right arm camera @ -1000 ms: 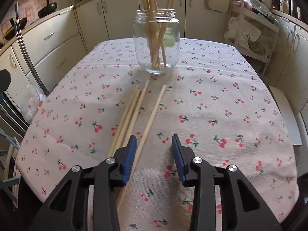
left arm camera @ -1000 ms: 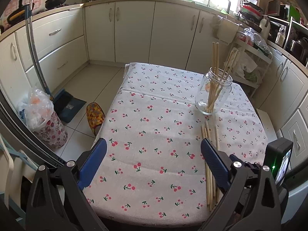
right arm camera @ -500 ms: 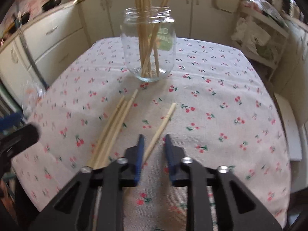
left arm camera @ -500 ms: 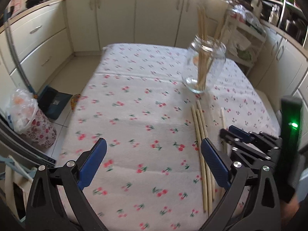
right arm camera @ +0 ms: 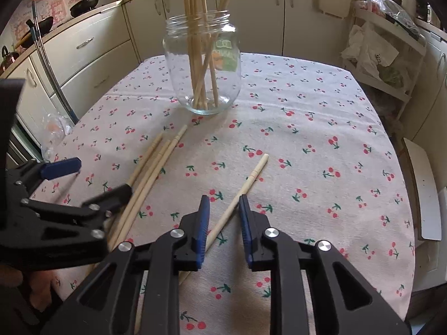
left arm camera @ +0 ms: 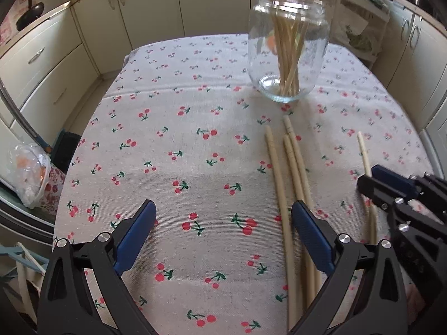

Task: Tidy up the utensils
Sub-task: 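Grasp a chopstick with the left gripper while the right gripper grasps another, then lift both chopsticks upright over the glass jar with both grippers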

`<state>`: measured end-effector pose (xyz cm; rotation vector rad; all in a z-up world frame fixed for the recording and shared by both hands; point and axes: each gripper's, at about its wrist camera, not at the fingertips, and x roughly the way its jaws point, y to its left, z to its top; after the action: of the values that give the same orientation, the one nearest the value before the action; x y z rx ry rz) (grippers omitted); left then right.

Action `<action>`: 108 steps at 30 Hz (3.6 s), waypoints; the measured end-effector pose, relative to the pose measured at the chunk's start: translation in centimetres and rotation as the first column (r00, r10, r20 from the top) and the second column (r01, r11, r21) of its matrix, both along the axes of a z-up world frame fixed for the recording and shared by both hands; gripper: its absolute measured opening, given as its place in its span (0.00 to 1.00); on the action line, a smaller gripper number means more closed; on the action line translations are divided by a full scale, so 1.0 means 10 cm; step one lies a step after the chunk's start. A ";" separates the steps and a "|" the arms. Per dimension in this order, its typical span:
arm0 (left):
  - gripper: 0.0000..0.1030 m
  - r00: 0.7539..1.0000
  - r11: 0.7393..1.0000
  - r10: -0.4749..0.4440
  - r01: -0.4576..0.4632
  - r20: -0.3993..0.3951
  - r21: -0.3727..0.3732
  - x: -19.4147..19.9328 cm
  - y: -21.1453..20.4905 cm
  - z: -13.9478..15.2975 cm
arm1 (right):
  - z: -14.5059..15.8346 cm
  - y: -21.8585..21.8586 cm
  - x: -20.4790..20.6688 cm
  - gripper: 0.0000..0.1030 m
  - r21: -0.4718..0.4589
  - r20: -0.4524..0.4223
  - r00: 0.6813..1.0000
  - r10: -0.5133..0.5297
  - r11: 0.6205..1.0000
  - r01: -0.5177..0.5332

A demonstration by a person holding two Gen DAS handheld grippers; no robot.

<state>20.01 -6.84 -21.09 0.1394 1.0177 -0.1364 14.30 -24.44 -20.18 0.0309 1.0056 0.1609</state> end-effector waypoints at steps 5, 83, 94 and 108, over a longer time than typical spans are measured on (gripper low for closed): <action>0.91 0.999 0.998 -0.036 0.034 0.033 0.046 0.01 -0.02 0.01 | 0.02 -0.02 0.00 0.22 0.021 -0.026 0.999 0.031 0.999 -0.031; 0.05 0.891 0.884 0.020 0.197 0.454 -0.425 0.33 0.17 1.64 | 0.18 -0.43 -0.06 0.06 0.507 0.026 0.970 -0.242 0.839 0.196; 0.05 0.811 0.853 0.168 0.166 0.561 -0.494 0.90 -0.08 1.99 | -0.01 -0.52 -0.05 0.06 0.536 0.041 0.960 -0.277 0.817 0.213; 0.05 0.679 0.873 0.272 0.124 0.682 -0.472 1.35 -0.34 1.96 | -0.06 -0.57 -0.03 0.06 0.563 0.004 0.961 -0.276 0.795 0.226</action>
<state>33.55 -10.25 -1.49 -0.3059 0.1393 -0.2325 14.00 -30.12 -20.82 0.6927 0.8279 0.2065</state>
